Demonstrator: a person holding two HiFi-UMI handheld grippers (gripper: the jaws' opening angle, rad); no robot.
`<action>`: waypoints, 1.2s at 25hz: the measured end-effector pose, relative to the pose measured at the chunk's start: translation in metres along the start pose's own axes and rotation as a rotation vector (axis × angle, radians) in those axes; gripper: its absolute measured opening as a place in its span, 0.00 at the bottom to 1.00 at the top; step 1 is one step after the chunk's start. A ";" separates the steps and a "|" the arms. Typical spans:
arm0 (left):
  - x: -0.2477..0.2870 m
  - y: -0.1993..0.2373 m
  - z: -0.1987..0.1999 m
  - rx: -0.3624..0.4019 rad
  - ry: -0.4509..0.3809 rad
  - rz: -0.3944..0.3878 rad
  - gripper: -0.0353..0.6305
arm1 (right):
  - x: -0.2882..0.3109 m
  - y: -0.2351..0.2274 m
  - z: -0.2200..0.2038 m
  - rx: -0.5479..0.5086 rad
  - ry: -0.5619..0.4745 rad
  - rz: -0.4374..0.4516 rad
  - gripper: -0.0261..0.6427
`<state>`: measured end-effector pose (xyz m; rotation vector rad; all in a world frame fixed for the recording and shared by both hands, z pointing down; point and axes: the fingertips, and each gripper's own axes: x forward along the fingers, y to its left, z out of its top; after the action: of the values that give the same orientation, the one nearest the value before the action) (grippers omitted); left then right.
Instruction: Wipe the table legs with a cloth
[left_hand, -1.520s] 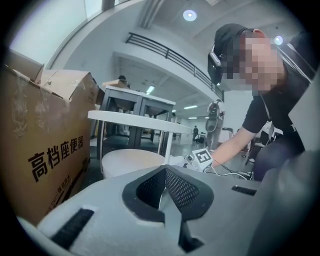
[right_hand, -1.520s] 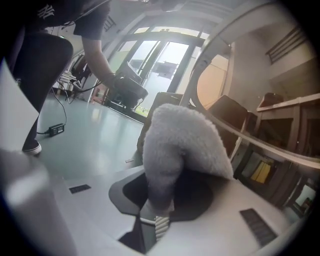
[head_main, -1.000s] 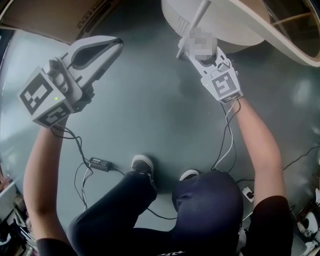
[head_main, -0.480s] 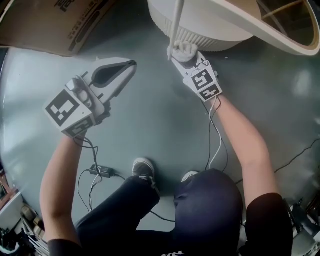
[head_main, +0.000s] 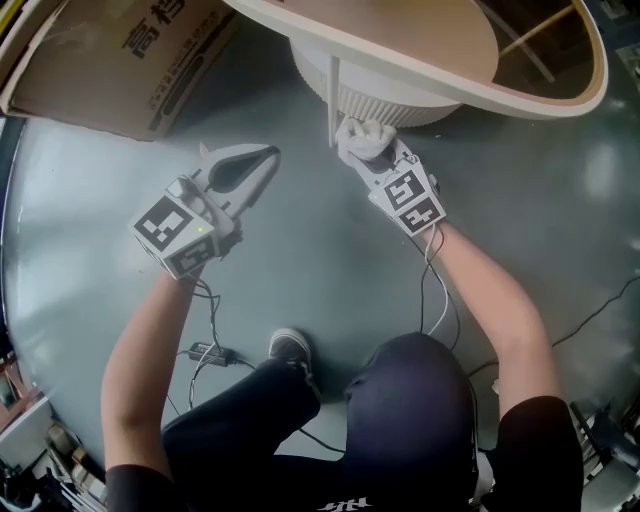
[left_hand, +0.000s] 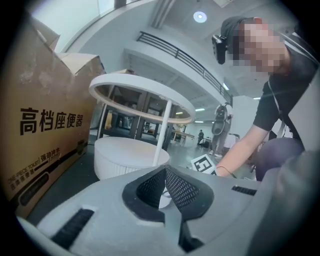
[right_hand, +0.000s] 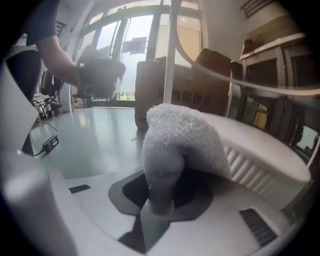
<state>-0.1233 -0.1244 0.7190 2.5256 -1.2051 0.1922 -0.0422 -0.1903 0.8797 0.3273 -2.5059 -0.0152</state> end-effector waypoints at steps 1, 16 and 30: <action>0.001 0.001 0.003 -0.007 -0.014 0.000 0.06 | -0.015 -0.001 0.019 -0.012 -0.040 -0.015 0.16; 0.027 -0.036 0.060 0.078 -0.063 -0.063 0.06 | -0.116 -0.017 0.203 -0.295 -0.388 -0.202 0.16; 0.027 -0.027 0.025 0.066 0.026 -0.100 0.06 | -0.017 -0.011 0.061 -0.143 -0.269 -0.015 0.16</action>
<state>-0.0856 -0.1370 0.6966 2.6247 -1.0764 0.2431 -0.0610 -0.2004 0.8192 0.3019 -2.7495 -0.2591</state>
